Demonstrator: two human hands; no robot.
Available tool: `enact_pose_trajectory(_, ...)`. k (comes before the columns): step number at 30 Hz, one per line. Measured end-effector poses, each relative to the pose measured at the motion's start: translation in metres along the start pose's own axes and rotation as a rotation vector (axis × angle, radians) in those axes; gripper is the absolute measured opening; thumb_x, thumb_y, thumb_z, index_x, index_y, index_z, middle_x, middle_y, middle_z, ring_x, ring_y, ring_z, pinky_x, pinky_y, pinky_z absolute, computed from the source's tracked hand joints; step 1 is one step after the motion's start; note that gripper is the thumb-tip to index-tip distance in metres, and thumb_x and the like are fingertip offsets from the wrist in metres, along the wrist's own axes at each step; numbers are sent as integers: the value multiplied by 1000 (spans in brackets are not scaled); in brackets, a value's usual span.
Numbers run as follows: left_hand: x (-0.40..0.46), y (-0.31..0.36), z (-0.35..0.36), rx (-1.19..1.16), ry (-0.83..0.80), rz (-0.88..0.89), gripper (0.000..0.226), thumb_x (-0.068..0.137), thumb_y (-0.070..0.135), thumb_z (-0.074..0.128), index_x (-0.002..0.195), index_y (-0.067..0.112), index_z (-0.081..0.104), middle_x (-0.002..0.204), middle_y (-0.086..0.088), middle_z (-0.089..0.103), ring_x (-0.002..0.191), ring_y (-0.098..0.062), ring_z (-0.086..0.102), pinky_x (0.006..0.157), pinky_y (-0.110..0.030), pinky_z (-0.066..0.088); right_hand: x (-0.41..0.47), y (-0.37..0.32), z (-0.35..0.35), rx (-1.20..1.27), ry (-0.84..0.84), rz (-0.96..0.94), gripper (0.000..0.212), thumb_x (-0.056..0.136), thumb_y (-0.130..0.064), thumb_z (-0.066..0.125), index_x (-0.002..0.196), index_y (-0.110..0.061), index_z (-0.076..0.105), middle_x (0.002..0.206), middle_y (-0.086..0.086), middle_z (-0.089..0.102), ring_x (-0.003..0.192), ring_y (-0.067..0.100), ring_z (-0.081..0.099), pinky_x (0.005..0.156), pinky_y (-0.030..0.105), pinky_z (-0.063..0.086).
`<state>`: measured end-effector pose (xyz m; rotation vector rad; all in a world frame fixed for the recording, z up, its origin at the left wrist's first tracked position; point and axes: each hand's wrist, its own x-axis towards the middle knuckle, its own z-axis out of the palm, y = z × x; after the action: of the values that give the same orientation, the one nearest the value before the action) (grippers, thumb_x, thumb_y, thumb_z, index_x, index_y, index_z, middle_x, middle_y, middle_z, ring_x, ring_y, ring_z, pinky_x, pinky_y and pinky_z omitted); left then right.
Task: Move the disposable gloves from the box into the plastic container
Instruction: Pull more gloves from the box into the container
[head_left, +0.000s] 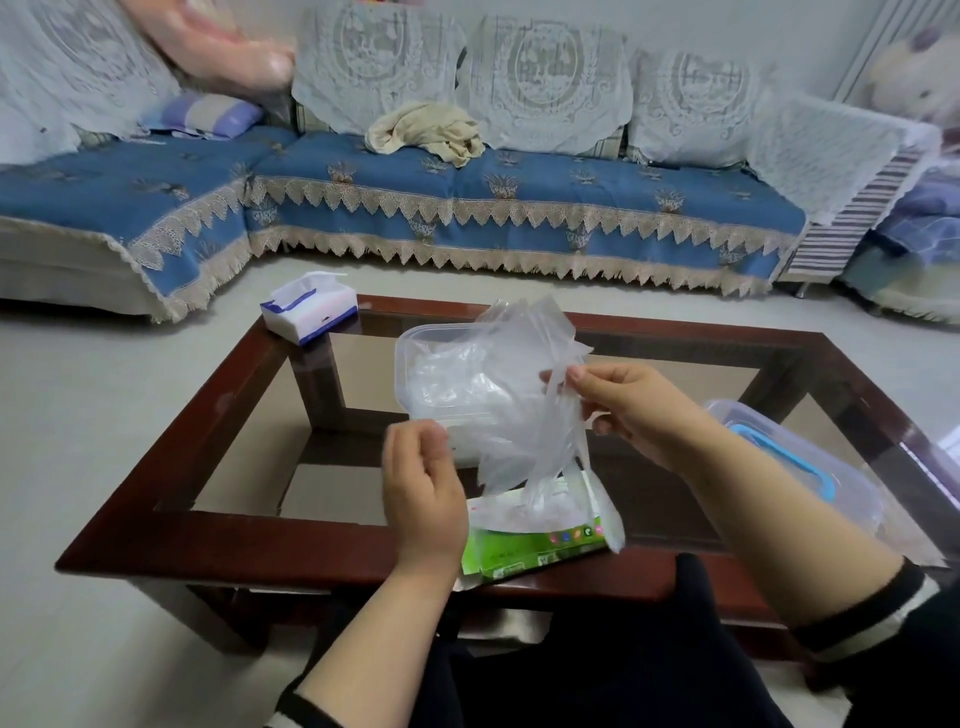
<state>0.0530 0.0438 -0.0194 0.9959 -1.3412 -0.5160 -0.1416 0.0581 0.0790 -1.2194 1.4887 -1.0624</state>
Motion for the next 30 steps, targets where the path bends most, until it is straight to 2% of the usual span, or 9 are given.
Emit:
enact_pose_trajectory(2,-4,11,-2,-91,8,99,18,96,44,46,101,28,51,101,2,50,88,-5,51,75,-13,41,-1,7,10,59,-32,18,30,83,-38,58,97,-19,75,108,19,67,70,10,44,52,15,33)
enact_pose_trajectory(5,-9,4,13,-104,-378,-251,49,80,53,62,123,34,46,116,15,50,100,-6,54,82,-21,50,-4,13,26,124,-128,61,38,82,-38,57,105,-12,72,109,19,65,72,13,47,53,15,37)
enact_pose_trajectory(8,-10,-18,17,283,-735,-236,60,81,50,59,135,41,37,126,11,53,115,-16,55,91,-41,49,-2,0,32,93,-37,-9,27,94,-26,53,105,-8,71,95,8,65,60,5,46,52,17,37)
enact_pose_trajectory(12,-10,-23,10,553,-860,-150,57,89,33,61,141,32,37,136,4,47,126,-21,42,102,-38,39,14,-61,1,-14,344,-397,20,98,-24,51,98,-15,69,78,3,60,55,1,48,58,22,43)
enact_pose_trajectory(16,-7,-17,9,569,-886,-131,36,92,30,57,128,31,53,116,6,54,113,-17,45,96,-36,41,36,-108,-6,-355,495,-887,21,96,-28,53,106,-15,66,101,9,66,82,12,60,76,23,52)
enact_pose_trajectory(19,-6,-17,9,549,-834,-91,12,92,25,54,99,25,64,98,7,58,102,-18,50,85,-38,45,59,-104,26,-801,392,-1027,31,94,-32,51,105,-10,70,107,5,63,86,10,56,79,17,48)
enact_pose_trajectory(23,-1,-22,4,349,-645,-166,7,89,26,59,85,29,64,88,12,62,87,-12,56,78,-36,49,100,-50,59,-1219,71,-730,31,94,-36,53,110,-16,70,119,4,61,102,18,57,86,33,52)
enact_pose_trajectory(26,5,-13,-10,127,-346,-314,17,90,20,61,82,35,59,83,10,65,80,-5,60,72,-25,49,124,-15,64,-1302,-116,-460,30,95,-33,54,119,-20,66,128,4,57,113,21,54,98,39,46)
enact_pose_trajectory(30,32,5,-33,30,-74,-278,8,93,14,59,93,21,62,87,11,65,81,4,59,70,-7,43,134,7,64,-1180,-234,-248,38,93,-28,58,131,-25,57,141,2,50,122,22,51,107,37,36)
